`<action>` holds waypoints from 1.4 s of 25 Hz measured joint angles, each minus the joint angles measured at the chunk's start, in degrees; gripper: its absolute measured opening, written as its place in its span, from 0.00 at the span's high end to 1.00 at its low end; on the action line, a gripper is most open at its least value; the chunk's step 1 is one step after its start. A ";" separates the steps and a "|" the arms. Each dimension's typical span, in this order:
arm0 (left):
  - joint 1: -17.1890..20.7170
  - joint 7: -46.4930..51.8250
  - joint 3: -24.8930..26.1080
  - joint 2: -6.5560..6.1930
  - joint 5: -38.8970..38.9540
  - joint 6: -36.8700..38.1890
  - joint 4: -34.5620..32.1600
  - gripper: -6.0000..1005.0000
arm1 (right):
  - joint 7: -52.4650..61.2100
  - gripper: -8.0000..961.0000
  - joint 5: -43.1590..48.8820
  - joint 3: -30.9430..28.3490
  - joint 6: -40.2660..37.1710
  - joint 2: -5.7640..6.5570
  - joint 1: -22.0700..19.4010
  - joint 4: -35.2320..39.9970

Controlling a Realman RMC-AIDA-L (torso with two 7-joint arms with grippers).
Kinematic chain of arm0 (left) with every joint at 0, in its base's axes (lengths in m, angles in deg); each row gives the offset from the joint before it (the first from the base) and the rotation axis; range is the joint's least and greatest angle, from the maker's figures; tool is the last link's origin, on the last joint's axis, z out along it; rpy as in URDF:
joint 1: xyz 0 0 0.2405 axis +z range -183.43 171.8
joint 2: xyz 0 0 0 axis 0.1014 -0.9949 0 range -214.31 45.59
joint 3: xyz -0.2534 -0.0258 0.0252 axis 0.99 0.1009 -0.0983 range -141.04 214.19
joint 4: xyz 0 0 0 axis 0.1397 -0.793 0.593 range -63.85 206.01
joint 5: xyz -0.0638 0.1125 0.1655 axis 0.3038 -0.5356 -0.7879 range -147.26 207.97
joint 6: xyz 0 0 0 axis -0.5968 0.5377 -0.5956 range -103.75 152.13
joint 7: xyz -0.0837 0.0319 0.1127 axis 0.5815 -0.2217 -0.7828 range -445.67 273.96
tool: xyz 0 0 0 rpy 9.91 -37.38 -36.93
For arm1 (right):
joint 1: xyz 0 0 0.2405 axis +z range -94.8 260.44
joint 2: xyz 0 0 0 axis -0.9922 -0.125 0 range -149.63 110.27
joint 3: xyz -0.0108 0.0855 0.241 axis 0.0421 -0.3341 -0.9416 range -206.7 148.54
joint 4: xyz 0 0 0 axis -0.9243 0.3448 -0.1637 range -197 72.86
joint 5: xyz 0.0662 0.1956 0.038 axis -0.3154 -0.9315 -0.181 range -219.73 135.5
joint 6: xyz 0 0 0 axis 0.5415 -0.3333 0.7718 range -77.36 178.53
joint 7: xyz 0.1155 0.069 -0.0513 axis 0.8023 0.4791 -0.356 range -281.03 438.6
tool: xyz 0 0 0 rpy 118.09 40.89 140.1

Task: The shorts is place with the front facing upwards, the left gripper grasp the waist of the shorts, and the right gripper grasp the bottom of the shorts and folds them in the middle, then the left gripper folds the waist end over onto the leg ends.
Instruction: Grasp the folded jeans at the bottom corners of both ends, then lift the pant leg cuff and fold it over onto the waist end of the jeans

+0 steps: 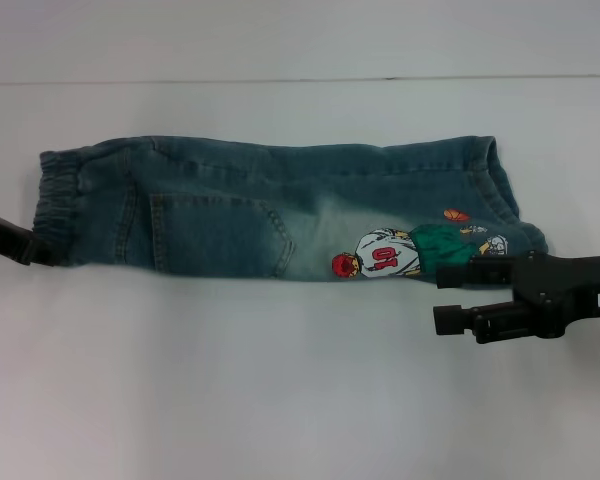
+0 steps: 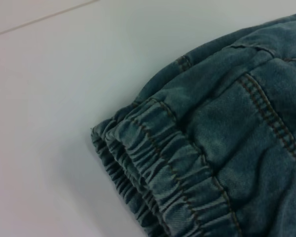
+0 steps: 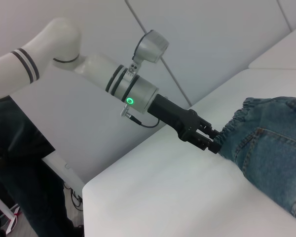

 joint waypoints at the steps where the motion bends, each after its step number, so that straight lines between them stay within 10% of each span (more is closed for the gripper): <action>1: -0.01 0.00 -0.03 0.00 -0.01 0.01 0.01 0.33 | -0.02 0.04 0.00 0.00 0.12 -0.06 -0.01 0.00; 9: -0.12 -0.06 -0.32 0.14 0.11 0.15 0.15 0.77 | -0.06 0.03 0.00 0.00 0.43 -0.20 -0.06 0.00; 22: 1.08 -3.37 0.26 -0.13 9.96 11.94 -8.04 0.87 | -2.11 0.10 -0.08 -0.58 2.21 -0.82 -0.86 0.00; 35: -0.70 -4.48 1.65 -1.60 23.86 22.97 -14.65 0.93 | -16.50 0.51 -13.84 -6.84 24.51 -6.42 -0.79 -8.86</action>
